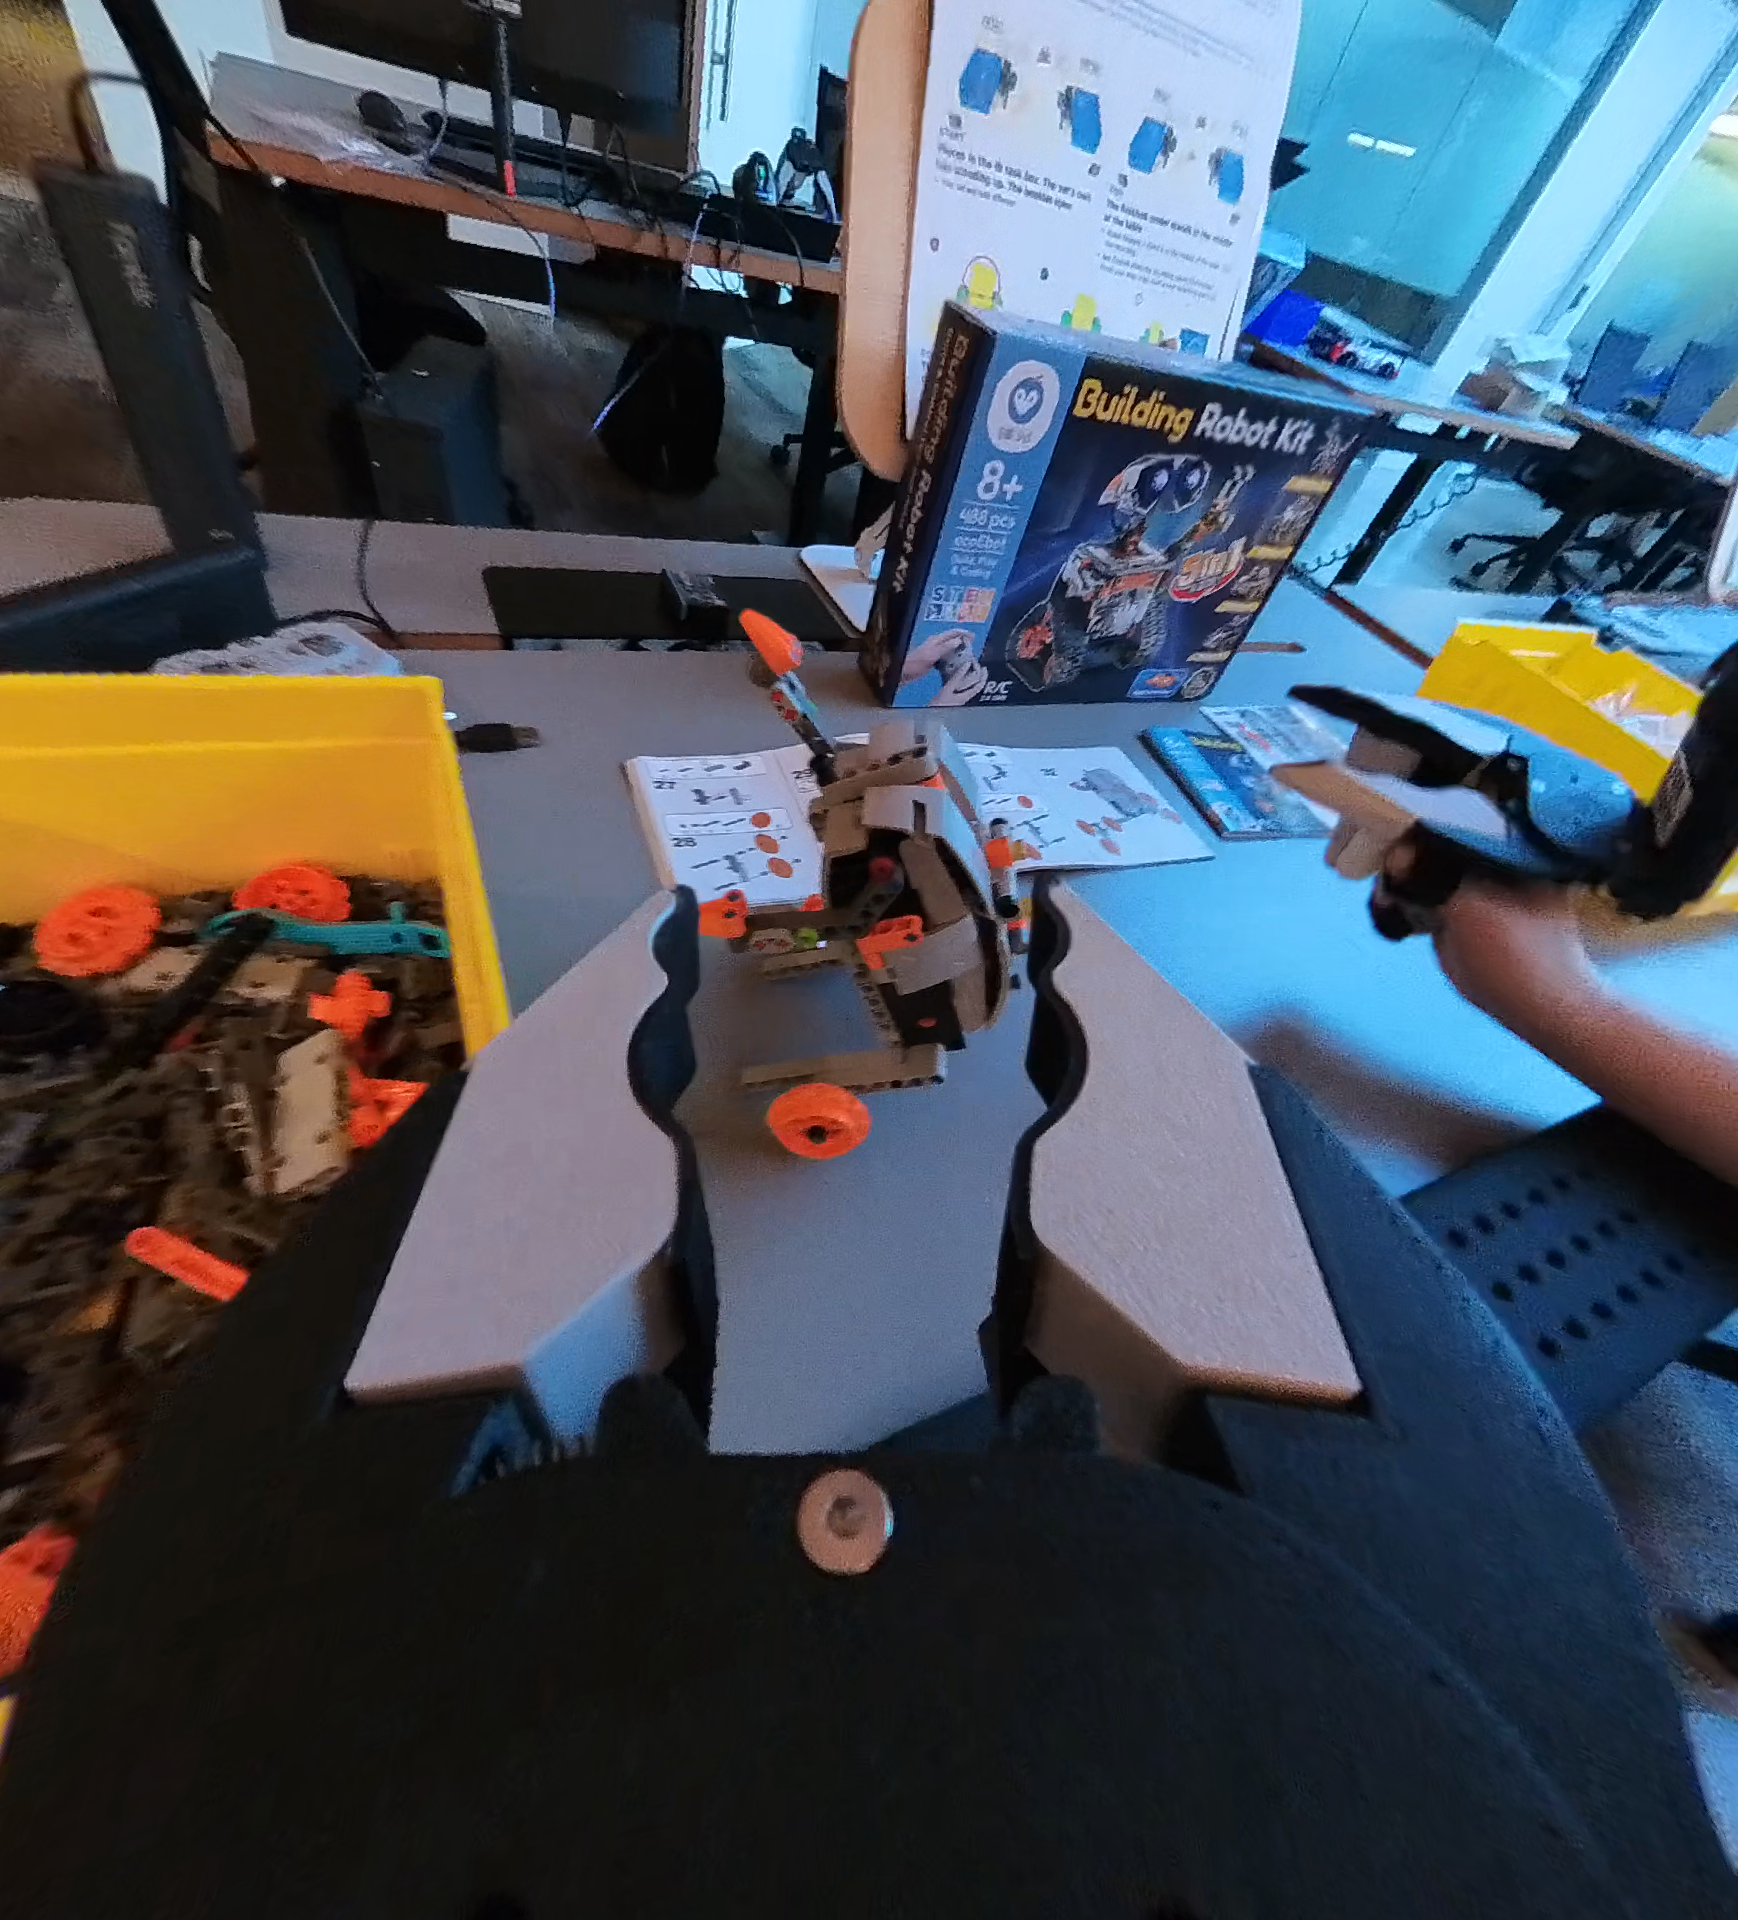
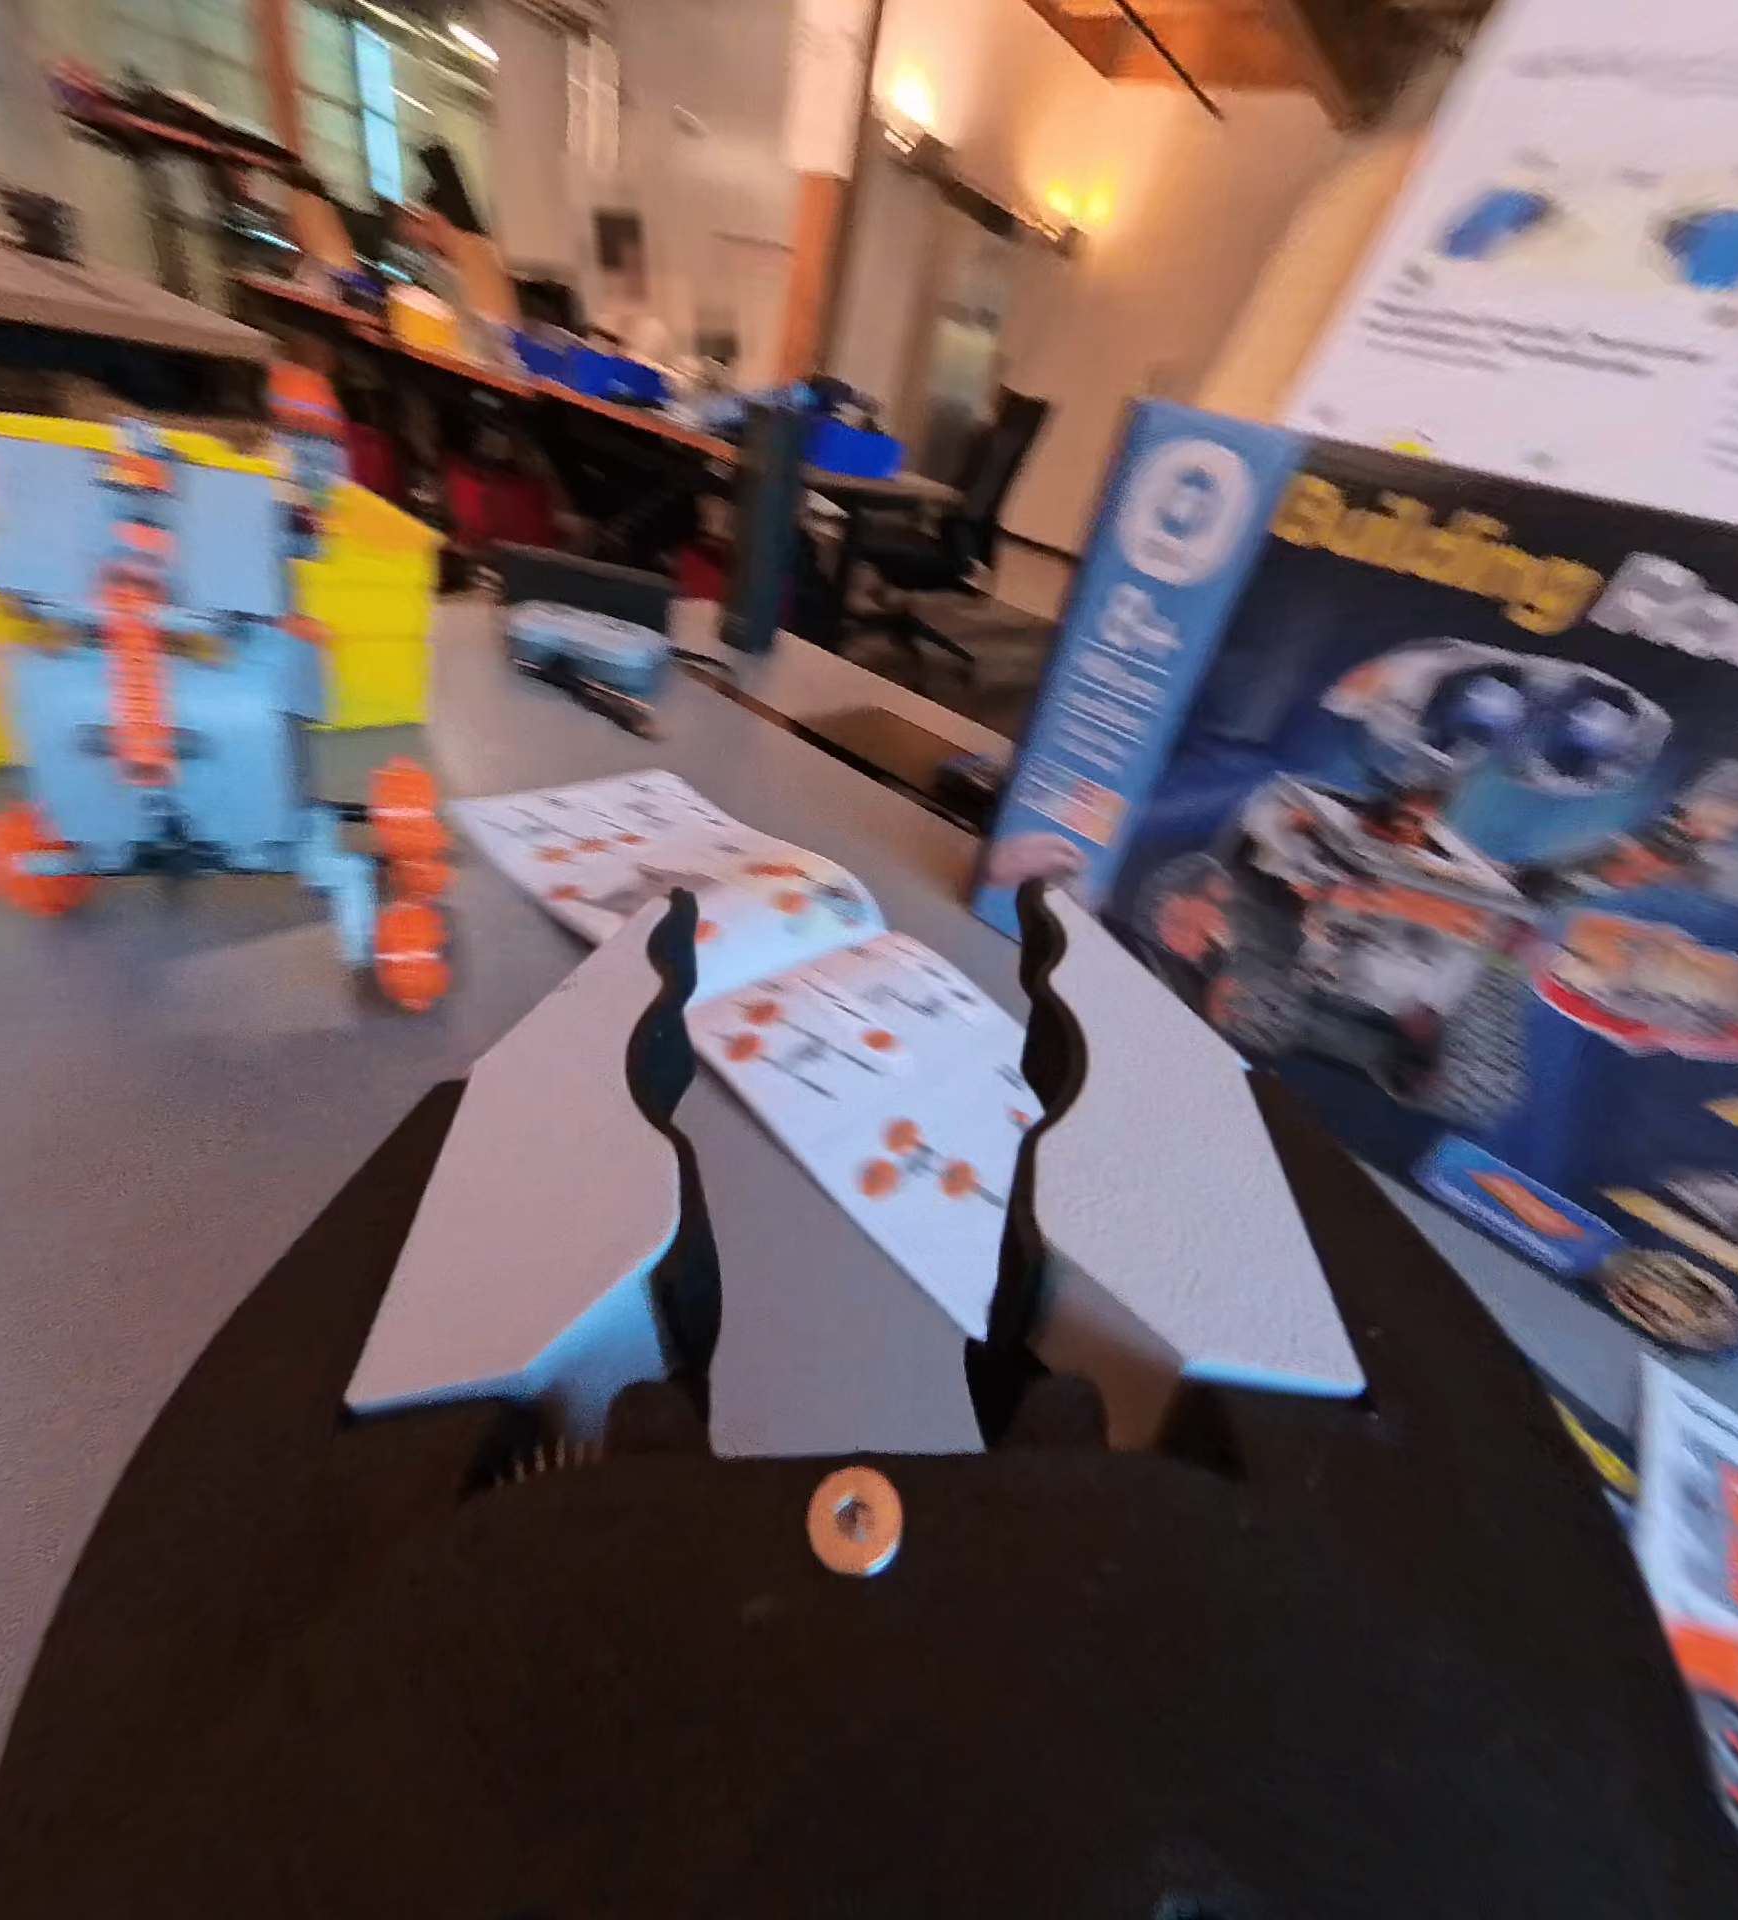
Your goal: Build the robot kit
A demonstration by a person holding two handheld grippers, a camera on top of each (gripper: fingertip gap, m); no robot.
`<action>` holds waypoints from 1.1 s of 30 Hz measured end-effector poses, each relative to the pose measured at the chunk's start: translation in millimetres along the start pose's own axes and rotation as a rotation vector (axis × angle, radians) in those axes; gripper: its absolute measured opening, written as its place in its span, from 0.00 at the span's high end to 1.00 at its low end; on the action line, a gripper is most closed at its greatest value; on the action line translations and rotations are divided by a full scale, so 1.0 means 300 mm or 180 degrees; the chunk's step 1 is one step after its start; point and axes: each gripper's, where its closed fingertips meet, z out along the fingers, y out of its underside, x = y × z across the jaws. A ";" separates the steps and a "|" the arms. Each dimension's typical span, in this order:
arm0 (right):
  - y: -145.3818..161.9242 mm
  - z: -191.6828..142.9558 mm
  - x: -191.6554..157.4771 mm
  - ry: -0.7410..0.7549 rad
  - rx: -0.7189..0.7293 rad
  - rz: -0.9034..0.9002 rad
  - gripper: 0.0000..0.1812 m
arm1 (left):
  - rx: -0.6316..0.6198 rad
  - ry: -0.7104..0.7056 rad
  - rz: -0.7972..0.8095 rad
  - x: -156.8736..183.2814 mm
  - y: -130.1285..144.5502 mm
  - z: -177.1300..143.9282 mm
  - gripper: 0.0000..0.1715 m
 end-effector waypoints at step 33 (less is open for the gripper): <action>0.000 0.099 -0.095 0.0030 0.0179 0.0226 0.59 | 0.0239 -0.0234 0.0221 -0.238 -0.043 -0.124 0.64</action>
